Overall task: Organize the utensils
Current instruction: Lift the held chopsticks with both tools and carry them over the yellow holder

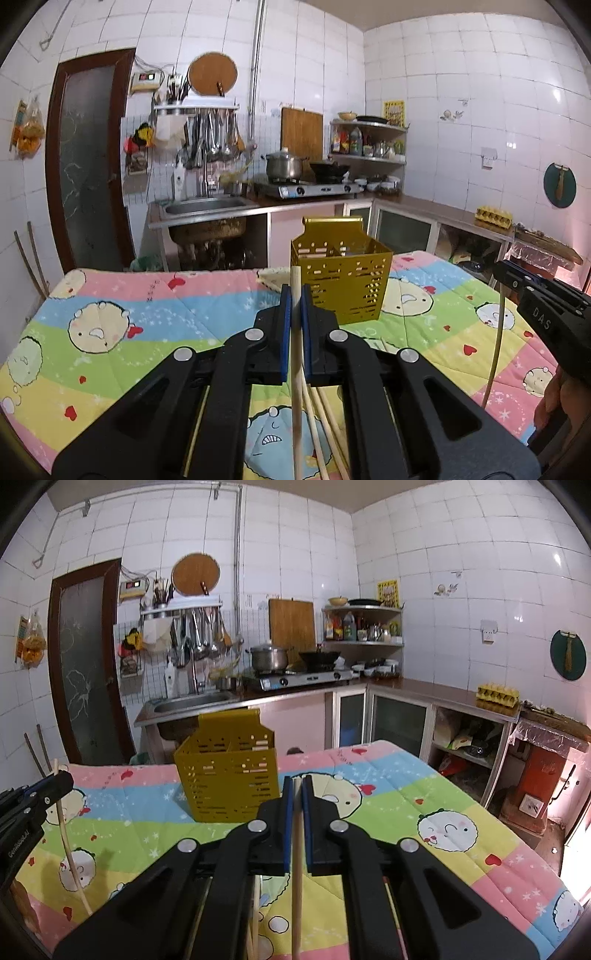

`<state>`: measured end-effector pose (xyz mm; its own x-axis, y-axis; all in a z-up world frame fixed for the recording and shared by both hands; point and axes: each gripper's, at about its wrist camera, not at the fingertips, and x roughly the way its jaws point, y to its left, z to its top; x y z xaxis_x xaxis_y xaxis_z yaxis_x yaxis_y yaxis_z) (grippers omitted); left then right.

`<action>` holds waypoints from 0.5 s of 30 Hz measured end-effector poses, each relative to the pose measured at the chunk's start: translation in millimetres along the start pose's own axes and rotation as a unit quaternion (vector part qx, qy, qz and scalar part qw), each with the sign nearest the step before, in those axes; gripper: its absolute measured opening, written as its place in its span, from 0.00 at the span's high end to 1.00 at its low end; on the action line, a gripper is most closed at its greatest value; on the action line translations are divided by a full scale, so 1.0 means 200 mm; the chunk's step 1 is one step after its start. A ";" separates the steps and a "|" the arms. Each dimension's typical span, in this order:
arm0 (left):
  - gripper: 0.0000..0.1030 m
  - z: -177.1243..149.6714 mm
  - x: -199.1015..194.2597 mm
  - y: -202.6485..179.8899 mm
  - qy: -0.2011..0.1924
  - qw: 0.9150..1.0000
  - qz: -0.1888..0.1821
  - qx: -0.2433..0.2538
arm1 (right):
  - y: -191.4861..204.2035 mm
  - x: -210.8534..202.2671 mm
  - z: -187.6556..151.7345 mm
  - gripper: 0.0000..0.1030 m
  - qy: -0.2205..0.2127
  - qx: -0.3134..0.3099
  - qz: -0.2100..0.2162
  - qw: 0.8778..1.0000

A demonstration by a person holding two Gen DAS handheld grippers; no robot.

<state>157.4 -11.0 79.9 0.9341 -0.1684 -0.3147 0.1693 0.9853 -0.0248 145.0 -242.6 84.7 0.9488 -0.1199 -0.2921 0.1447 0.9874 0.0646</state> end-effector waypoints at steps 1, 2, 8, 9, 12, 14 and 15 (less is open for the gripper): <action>0.96 0.00 -0.01 0.00 -0.006 1.000 0.001 0.000 | 0.00 -0.01 0.00 0.95 -0.004 0.000 -0.001 1.000; 0.96 0.01 -0.02 0.00 -0.009 1.000 0.001 0.000 | 0.00 -0.02 0.01 0.95 -0.008 -0.002 -0.003 1.000; 0.96 0.07 0.00 0.02 -0.019 1.000 -0.001 -0.011 | 0.00 0.01 0.07 0.95 -0.031 -0.002 -0.007 1.000; 0.96 0.08 0.01 0.03 -0.020 1.000 -0.002 -0.013 | 0.00 0.02 0.08 0.95 -0.032 -0.002 -0.007 0.999; 0.96 0.12 0.05 0.03 -0.022 1.000 -0.006 -0.017 | 0.00 0.08 0.11 0.95 -0.036 0.002 -0.005 0.999; 0.96 0.14 0.07 0.03 -0.025 1.000 -0.006 -0.017 | 0.01 0.12 0.13 0.95 -0.037 0.001 -0.004 0.999; 0.96 0.15 0.09 0.03 -0.026 0.999 -0.008 -0.017 | 0.01 0.13 0.14 0.95 -0.038 0.000 -0.004 0.999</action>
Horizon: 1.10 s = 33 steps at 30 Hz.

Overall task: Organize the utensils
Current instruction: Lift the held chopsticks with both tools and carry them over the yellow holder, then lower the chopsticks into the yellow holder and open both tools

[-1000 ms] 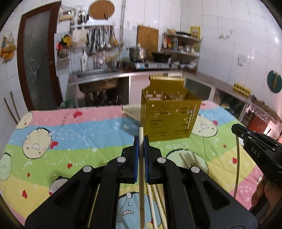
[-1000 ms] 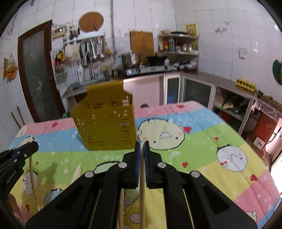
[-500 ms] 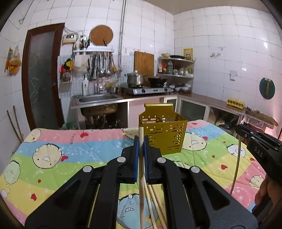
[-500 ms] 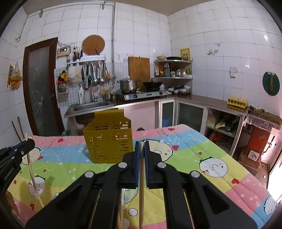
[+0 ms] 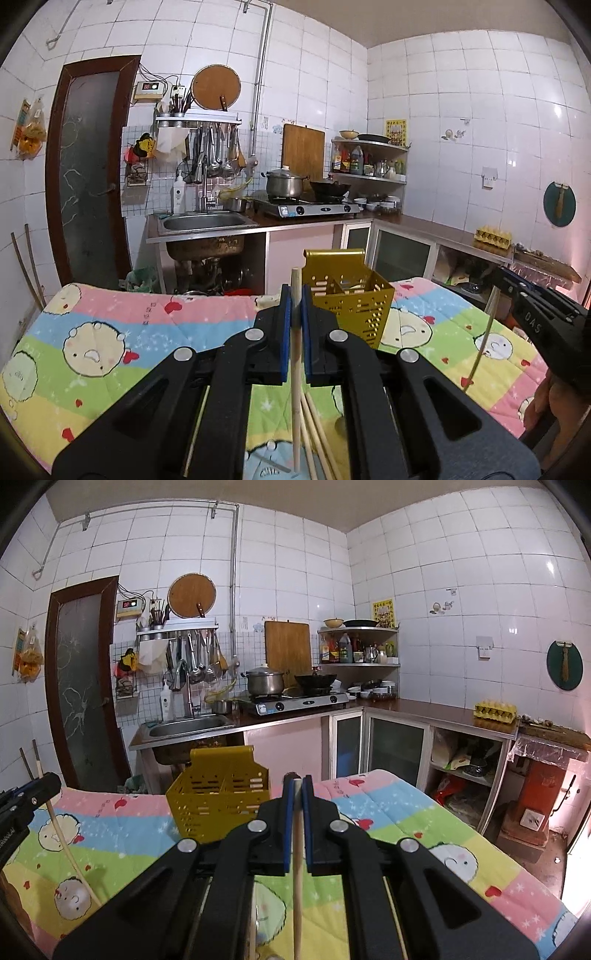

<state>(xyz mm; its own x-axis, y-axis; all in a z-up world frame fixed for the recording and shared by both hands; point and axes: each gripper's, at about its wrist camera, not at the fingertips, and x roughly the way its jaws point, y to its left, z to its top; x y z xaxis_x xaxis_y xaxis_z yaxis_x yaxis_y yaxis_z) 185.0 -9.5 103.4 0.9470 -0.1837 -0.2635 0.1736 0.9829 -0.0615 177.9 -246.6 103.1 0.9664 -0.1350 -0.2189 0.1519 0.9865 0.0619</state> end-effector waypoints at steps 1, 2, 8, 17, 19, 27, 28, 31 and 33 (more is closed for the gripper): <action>0.96 0.01 0.01 0.00 -0.001 1.000 -0.001 0.000 | 0.00 0.02 0.01 0.95 -0.002 -0.001 0.001 1.000; 0.96 0.02 0.03 0.00 -0.001 1.000 -0.002 -0.001 | 0.01 0.04 0.02 0.95 -0.003 -0.003 0.002 1.000; 0.96 0.10 0.11 0.01 -0.009 1.000 -0.002 -0.006 | 0.03 0.12 0.10 0.95 -0.014 -0.006 0.009 1.000; 0.96 0.45 0.24 -0.04 -0.061 0.998 -0.006 -0.004 | 0.11 0.22 0.43 0.95 -0.062 -0.012 0.016 0.998; 0.96 0.53 0.28 -0.07 -0.073 0.997 -0.006 -0.002 | 0.13 0.25 0.52 0.95 -0.071 -0.011 0.017 0.997; 0.96 0.77 0.54 -0.12 -0.087 0.996 0.006 -0.007 | 0.17 0.51 0.81 0.95 -0.075 0.037 0.036 0.996; 0.96 0.77 0.58 -0.12 -0.087 0.996 0.009 -0.007 | 0.18 0.55 0.82 0.95 -0.076 0.036 0.035 0.996; 0.96 0.77 0.71 -0.12 -0.075 0.997 0.011 -0.011 | 0.20 0.68 0.80 0.95 -0.067 0.036 0.034 0.997; 0.96 0.74 0.77 -0.11 -0.065 0.998 0.008 -0.019 | 0.21 0.74 0.76 0.95 -0.062 0.035 0.036 0.997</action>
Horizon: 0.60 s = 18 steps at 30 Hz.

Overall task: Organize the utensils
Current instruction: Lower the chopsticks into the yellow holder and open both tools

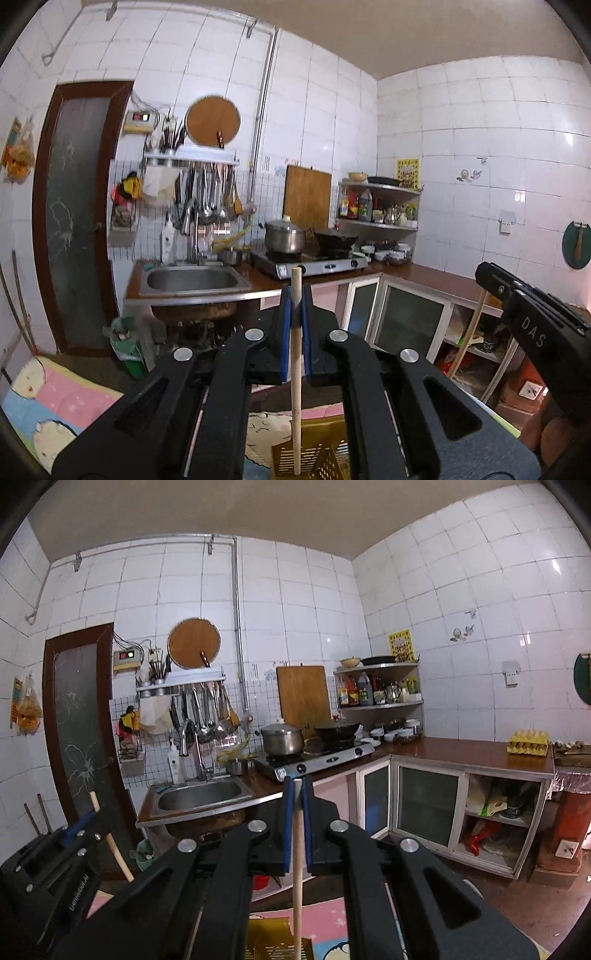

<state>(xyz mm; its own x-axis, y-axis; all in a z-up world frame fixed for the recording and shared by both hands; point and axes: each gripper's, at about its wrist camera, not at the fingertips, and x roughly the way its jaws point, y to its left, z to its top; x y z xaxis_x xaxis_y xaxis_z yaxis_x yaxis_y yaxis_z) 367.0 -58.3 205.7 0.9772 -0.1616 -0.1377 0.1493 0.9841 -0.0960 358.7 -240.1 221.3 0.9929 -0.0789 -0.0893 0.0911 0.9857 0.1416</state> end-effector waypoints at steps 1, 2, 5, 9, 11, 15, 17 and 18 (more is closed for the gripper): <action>0.96 -0.03 0.02 0.01 0.004 1.000 0.000 -0.001 | 0.00 0.03 -0.03 0.95 0.003 0.001 0.002 1.000; 0.96 -0.07 0.05 0.01 0.008 1.000 0.003 0.001 | -0.01 0.06 -0.07 0.95 0.010 -0.001 0.001 1.000; 0.96 -0.20 0.12 0.02 0.030 0.999 0.008 0.011 | -0.01 0.14 -0.20 0.95 0.032 -0.007 0.010 0.999; 0.96 -0.34 0.19 0.07 0.062 0.998 0.012 0.001 | -0.02 0.21 -0.38 0.95 0.062 -0.028 0.006 0.998; 0.96 -0.38 0.20 0.09 0.072 0.997 0.013 0.003 | -0.03 0.21 -0.43 0.95 0.072 -0.033 0.007 0.997; 0.96 -0.39 0.18 0.13 0.089 0.996 0.008 0.001 | -0.05 0.18 -0.45 0.93 0.077 -0.041 0.002 0.996; 0.88 -0.36 0.15 0.15 0.091 0.996 0.006 -0.006 | -0.06 0.16 -0.43 0.62 0.082 -0.044 -0.005 0.996; 0.72 -0.34 0.12 0.16 0.090 0.996 0.006 -0.010 | -0.08 0.13 -0.41 0.47 0.076 -0.042 -0.010 0.996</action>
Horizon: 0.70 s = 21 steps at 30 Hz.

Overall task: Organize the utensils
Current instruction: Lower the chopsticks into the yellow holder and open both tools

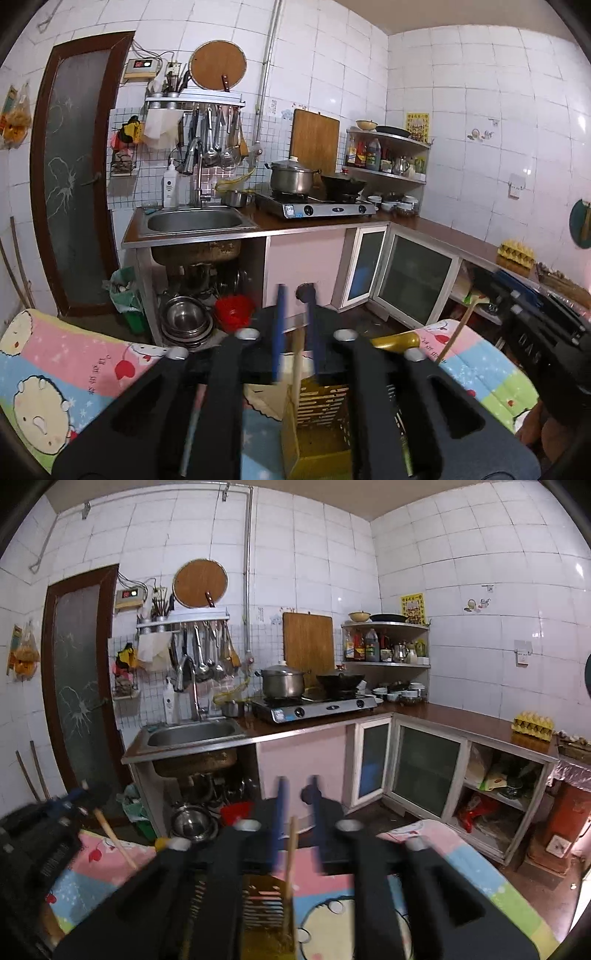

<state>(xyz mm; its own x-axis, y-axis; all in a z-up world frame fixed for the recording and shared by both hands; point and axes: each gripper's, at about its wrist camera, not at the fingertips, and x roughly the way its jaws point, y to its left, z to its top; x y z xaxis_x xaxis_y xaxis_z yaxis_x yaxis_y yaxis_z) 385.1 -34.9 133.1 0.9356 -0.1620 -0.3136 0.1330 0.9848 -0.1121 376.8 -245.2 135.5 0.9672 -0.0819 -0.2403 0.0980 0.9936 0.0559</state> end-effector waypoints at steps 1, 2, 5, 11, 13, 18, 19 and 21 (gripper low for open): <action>0.51 0.02 -0.05 0.02 -0.005 1.000 0.001 -0.005 | -0.01 -0.02 0.01 0.35 -0.005 0.001 -0.004 1.000; 0.43 0.03 -0.07 0.03 -0.009 1.000 0.002 -0.007 | -0.03 -0.06 0.02 0.35 -0.007 0.001 -0.010 1.000; 0.26 0.07 -0.22 0.06 -0.026 1.000 0.008 -0.003 | -0.07 -0.14 0.04 0.35 -0.001 0.007 -0.015 1.000; 0.05 0.05 -0.46 0.14 -0.041 0.999 0.015 -0.005 | -0.11 -0.31 -0.04 0.35 0.021 0.005 -0.019 1.000; 0.05 0.02 -0.50 0.16 -0.030 0.999 0.014 -0.012 | -0.11 -0.34 -0.09 0.35 0.034 0.005 -0.017 0.999; 0.05 -0.12 -0.54 0.18 0.012 1.000 0.019 -0.012 | -0.10 -0.44 -0.28 0.35 0.072 0.006 -0.003 0.997; 0.05 -0.16 -0.54 0.18 0.019 1.000 0.021 -0.009 | -0.10 -0.45 -0.32 0.35 0.081 0.004 -0.001 0.997; 0.05 -0.26 -0.53 0.17 0.044 0.999 0.027 0.003 | -0.11 -0.47 -0.41 0.35 0.096 0.005 -0.003 0.995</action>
<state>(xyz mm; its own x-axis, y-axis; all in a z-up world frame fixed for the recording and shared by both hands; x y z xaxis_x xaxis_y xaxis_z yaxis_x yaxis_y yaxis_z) 273.5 13.1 112.5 0.9088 -0.1128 -0.4016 0.0848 0.9926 -0.0868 264.2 -252.5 77.3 0.9045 -0.0698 -0.4206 0.1063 0.9923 0.0639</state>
